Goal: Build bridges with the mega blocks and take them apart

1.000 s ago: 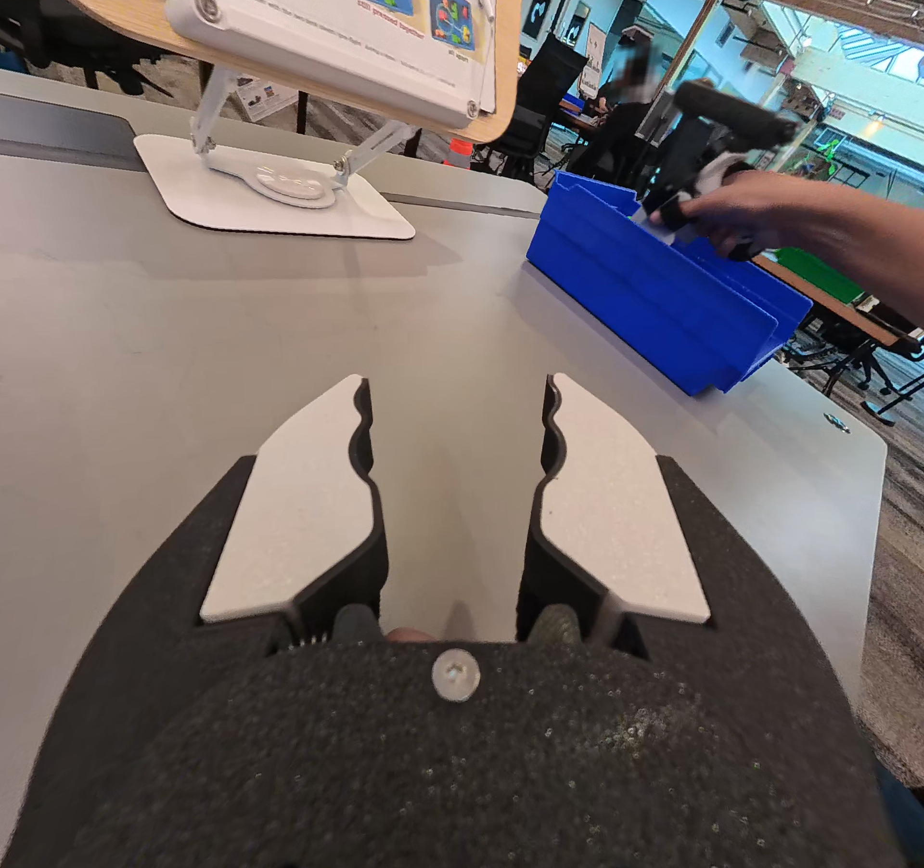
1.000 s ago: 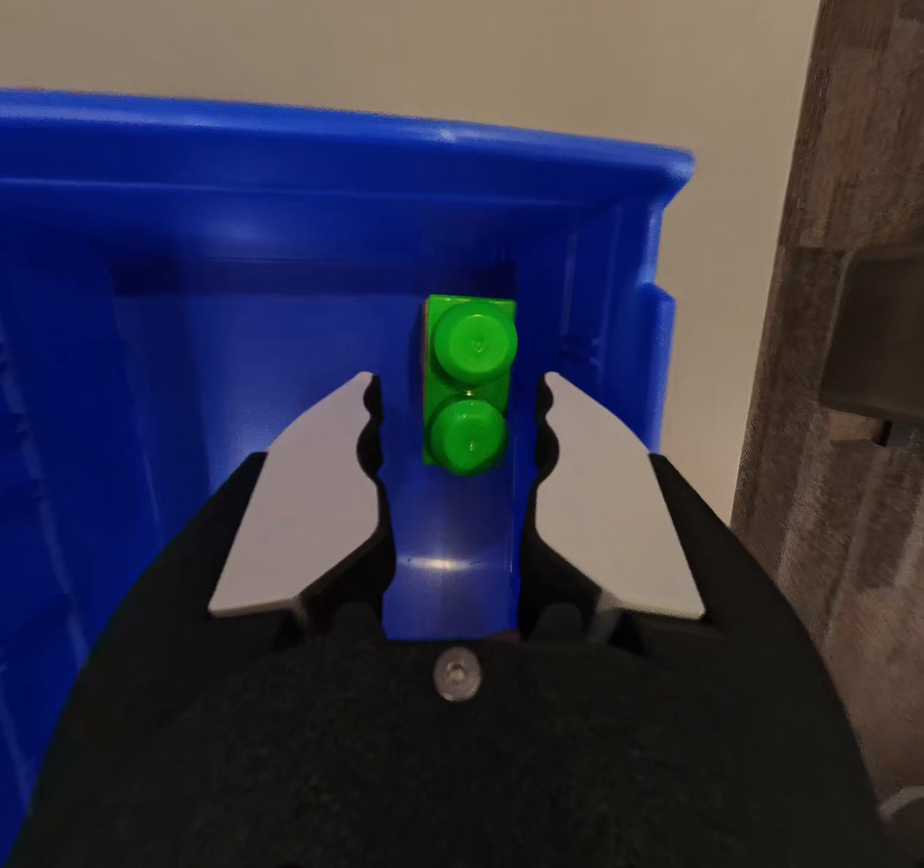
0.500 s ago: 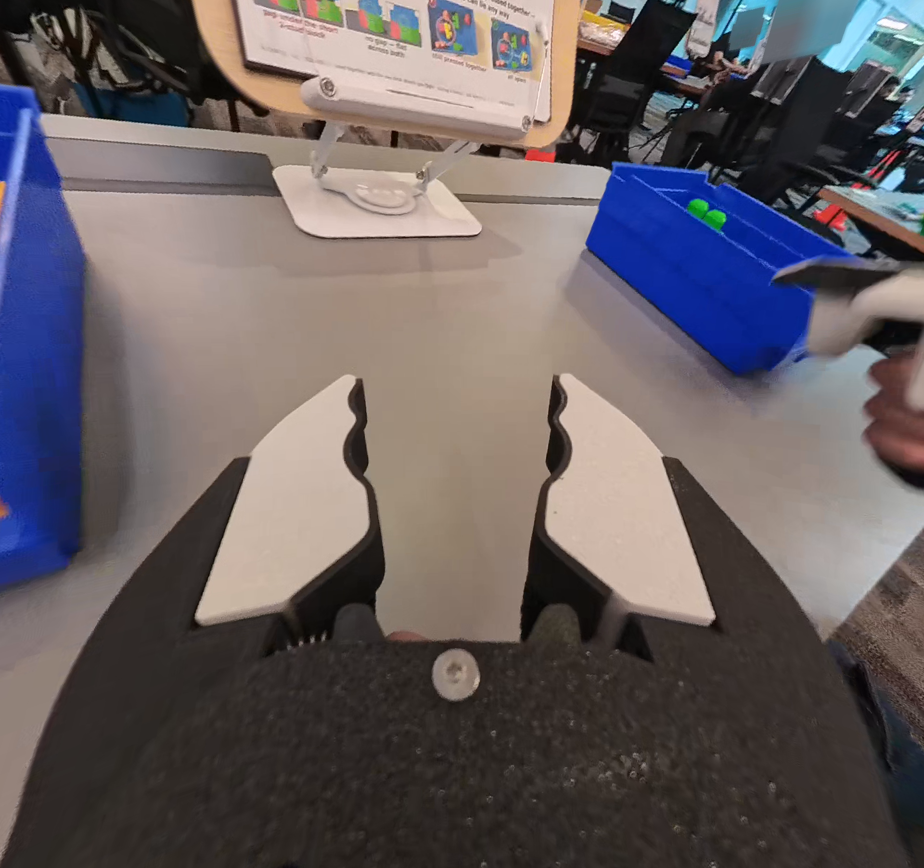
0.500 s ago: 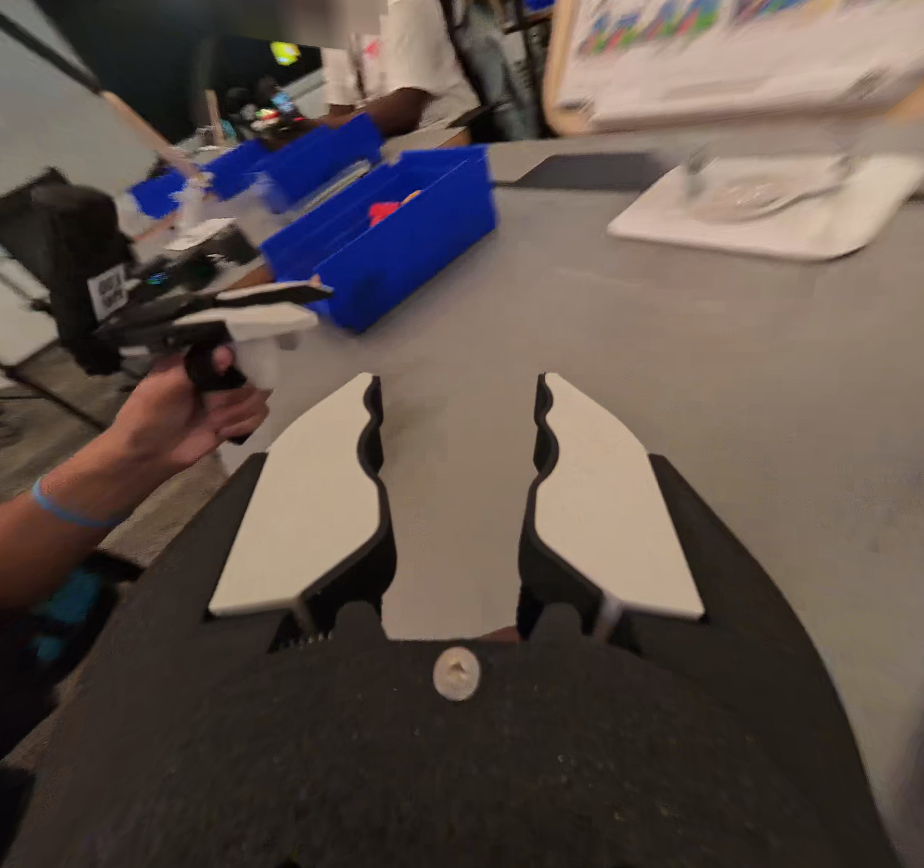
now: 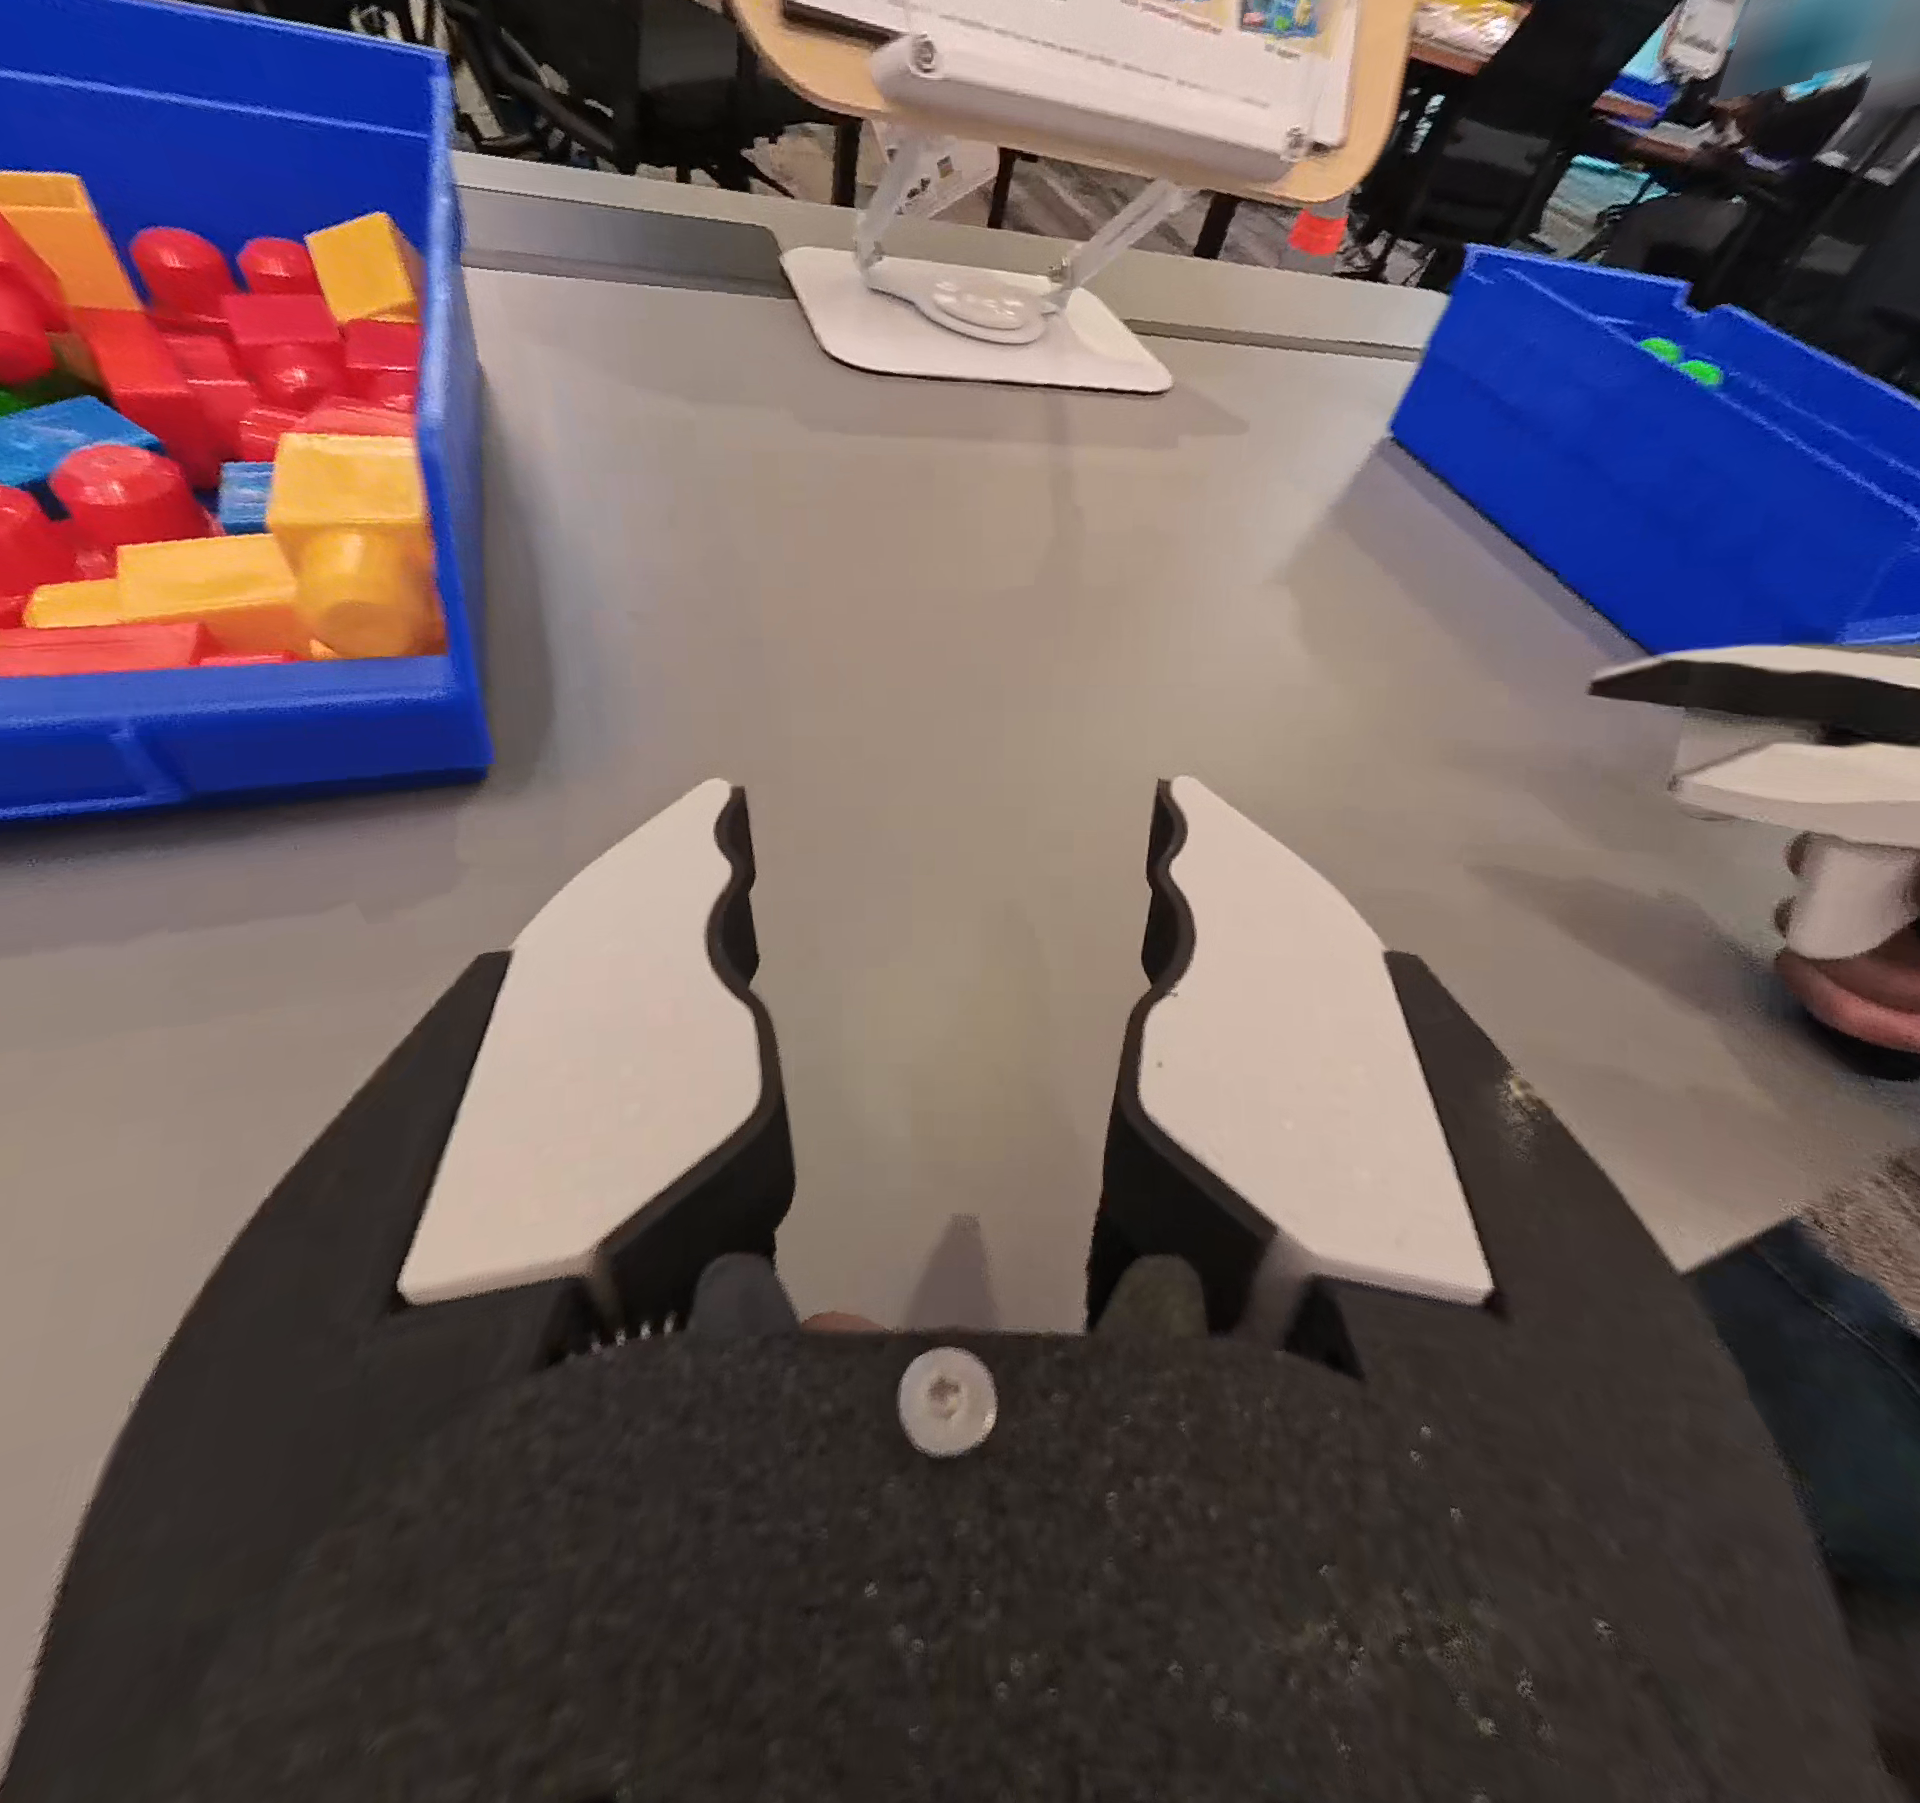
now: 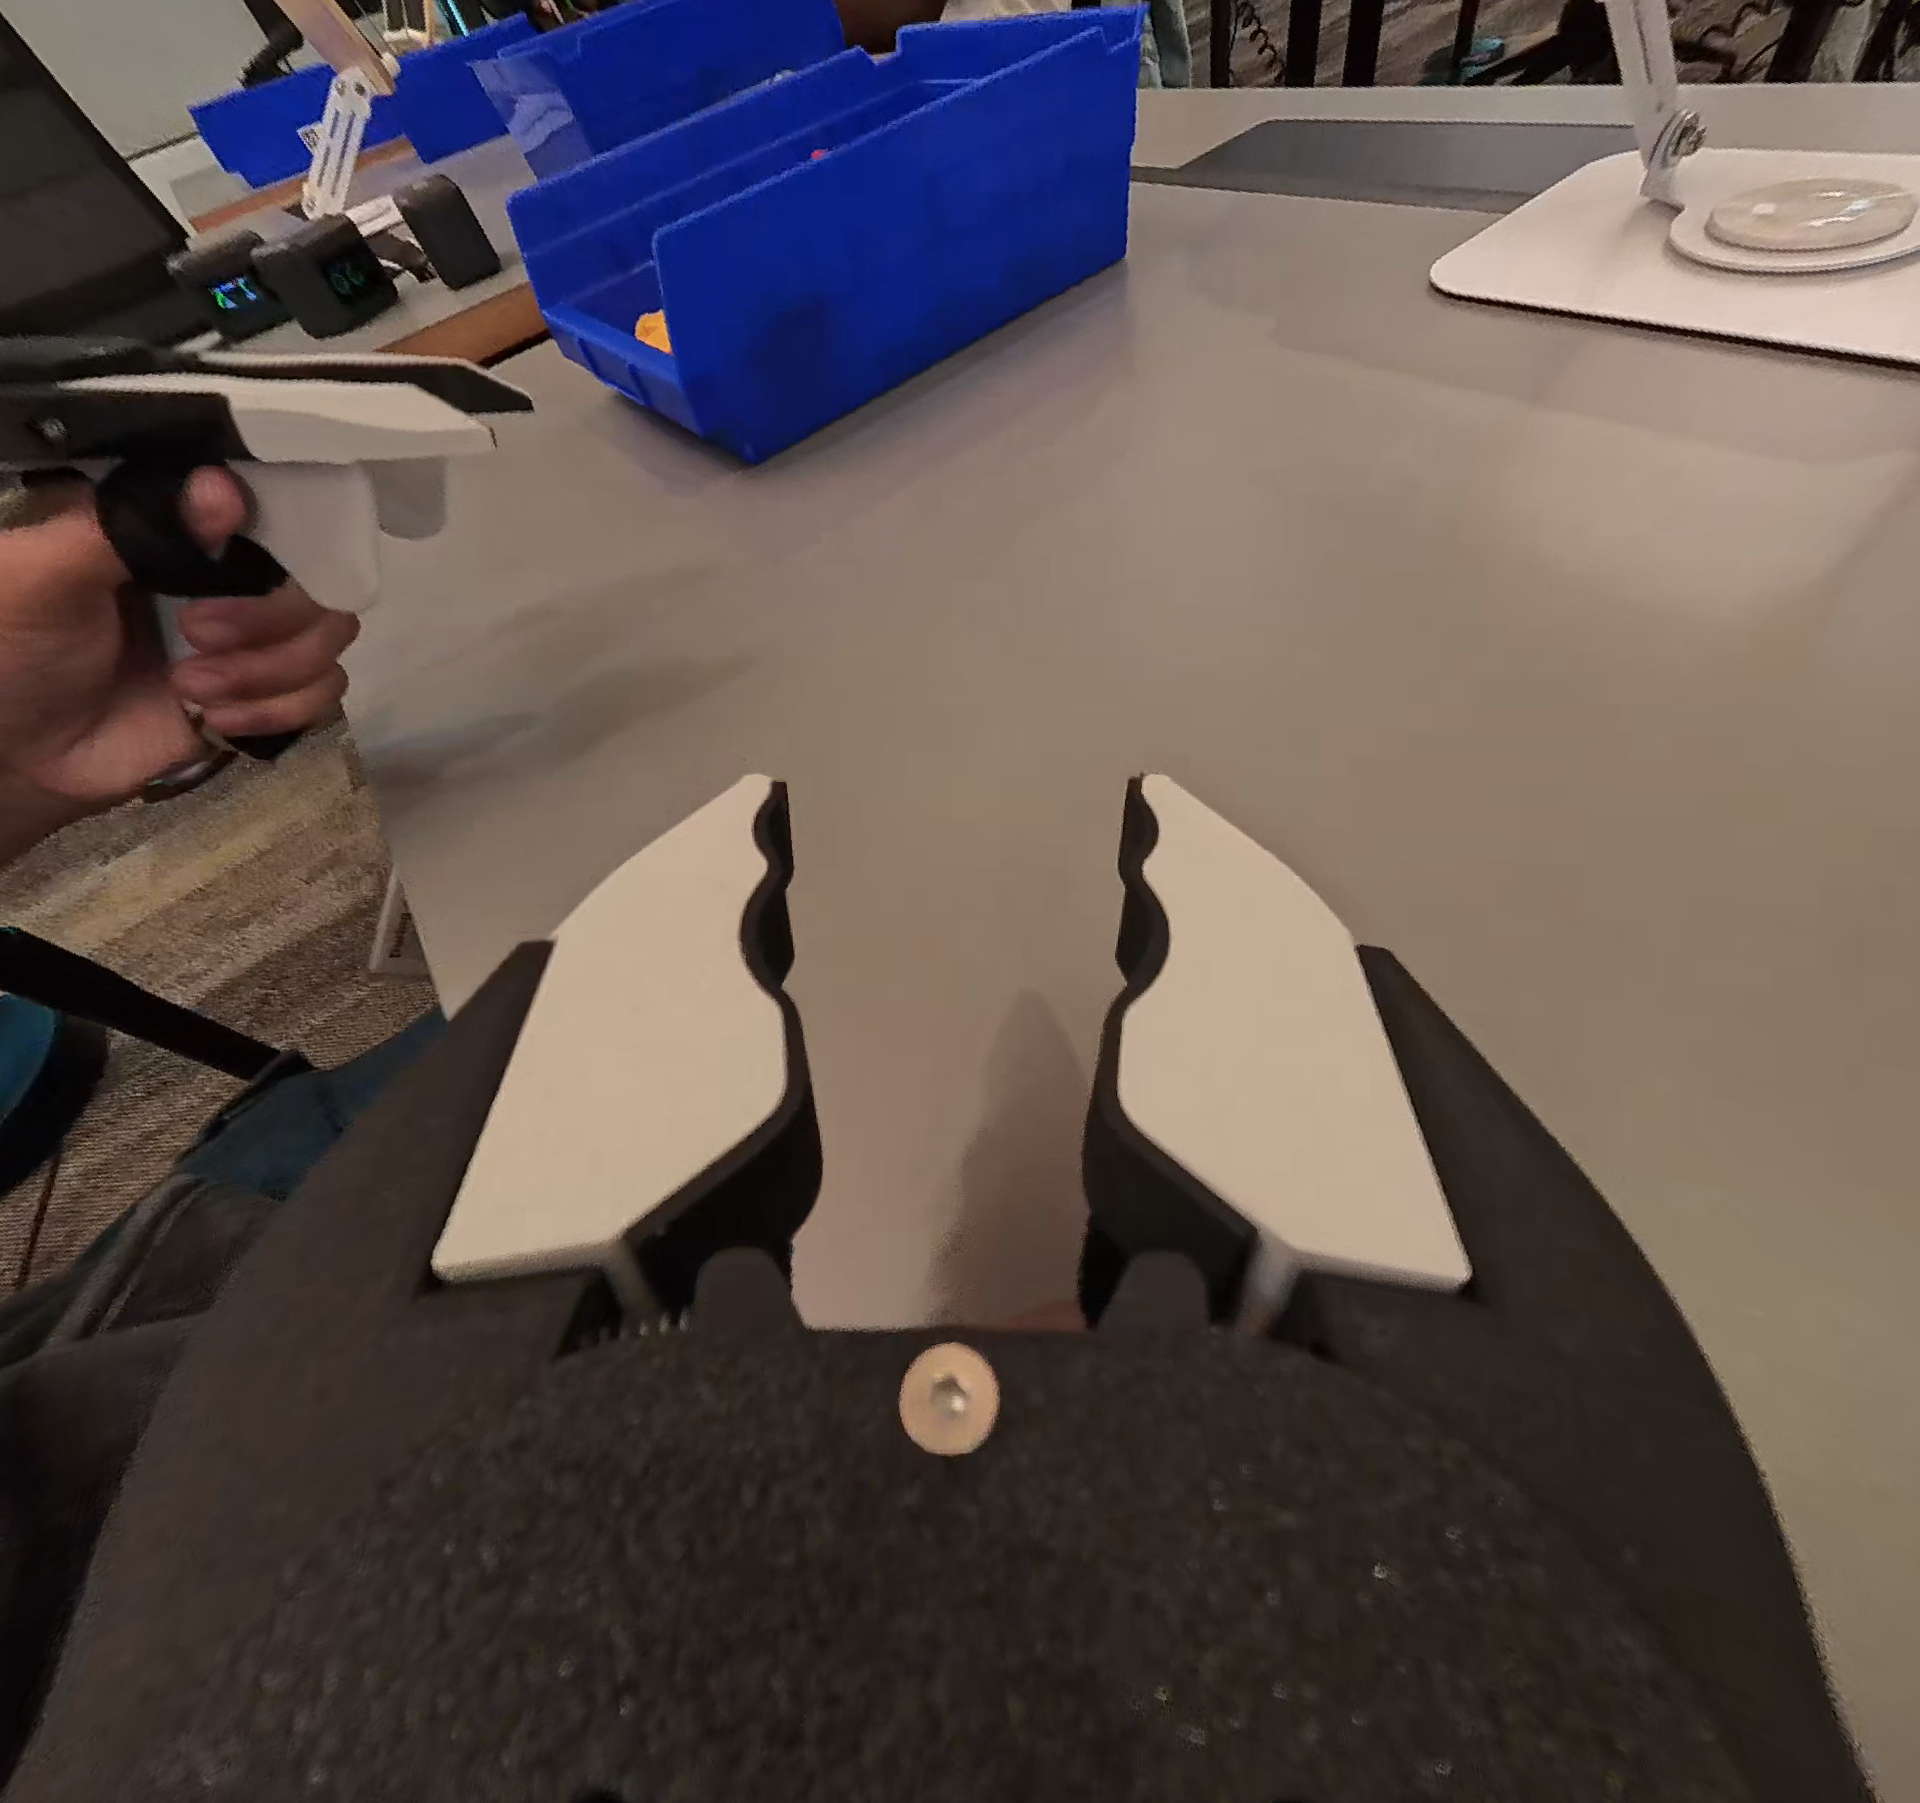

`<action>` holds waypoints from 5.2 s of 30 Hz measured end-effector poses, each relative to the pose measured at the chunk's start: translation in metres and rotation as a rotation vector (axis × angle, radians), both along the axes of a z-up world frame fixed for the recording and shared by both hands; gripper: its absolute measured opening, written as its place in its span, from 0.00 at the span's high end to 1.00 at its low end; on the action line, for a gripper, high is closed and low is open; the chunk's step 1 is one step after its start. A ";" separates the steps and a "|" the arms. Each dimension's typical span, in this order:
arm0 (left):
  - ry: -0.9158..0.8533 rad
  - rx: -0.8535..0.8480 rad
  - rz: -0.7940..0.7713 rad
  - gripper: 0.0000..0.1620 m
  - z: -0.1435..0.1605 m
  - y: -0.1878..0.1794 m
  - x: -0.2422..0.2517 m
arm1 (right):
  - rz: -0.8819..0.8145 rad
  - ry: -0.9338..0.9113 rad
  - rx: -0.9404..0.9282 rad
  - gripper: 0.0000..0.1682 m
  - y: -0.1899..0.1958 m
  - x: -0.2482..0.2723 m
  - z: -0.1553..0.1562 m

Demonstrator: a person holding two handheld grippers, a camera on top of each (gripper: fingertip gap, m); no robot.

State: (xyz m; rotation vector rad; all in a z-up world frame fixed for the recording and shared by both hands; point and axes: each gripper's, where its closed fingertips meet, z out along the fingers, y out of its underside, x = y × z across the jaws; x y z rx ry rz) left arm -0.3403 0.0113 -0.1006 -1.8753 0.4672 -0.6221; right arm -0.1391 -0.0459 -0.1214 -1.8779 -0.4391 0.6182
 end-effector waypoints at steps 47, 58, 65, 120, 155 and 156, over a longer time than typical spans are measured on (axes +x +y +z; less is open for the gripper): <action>0.549 -0.029 -0.467 0.54 0.049 0.149 0.107 | 0.013 0.065 -0.010 0.66 0.006 0.019 0.017; 0.787 -0.362 -0.646 0.54 -0.085 0.164 0.214 | 0.031 0.025 -0.041 0.66 -0.002 0.013 0.001; 0.779 -0.313 -0.591 0.45 -0.081 0.164 0.209 | 0.016 0.031 -0.038 0.66 0.000 0.023 0.002; 0.392 -0.537 0.472 0.77 -0.054 0.365 -0.112 | 0.066 0.003 -0.093 0.67 0.009 0.008 -0.013; 0.204 -0.241 -0.445 0.78 -0.063 0.101 0.168 | 0.036 -0.002 -0.085 0.67 0.005 0.020 -0.012; 0.223 -0.246 -0.448 0.78 -0.066 0.099 0.165 | 0.038 -0.005 -0.085 0.67 0.004 0.020 -0.012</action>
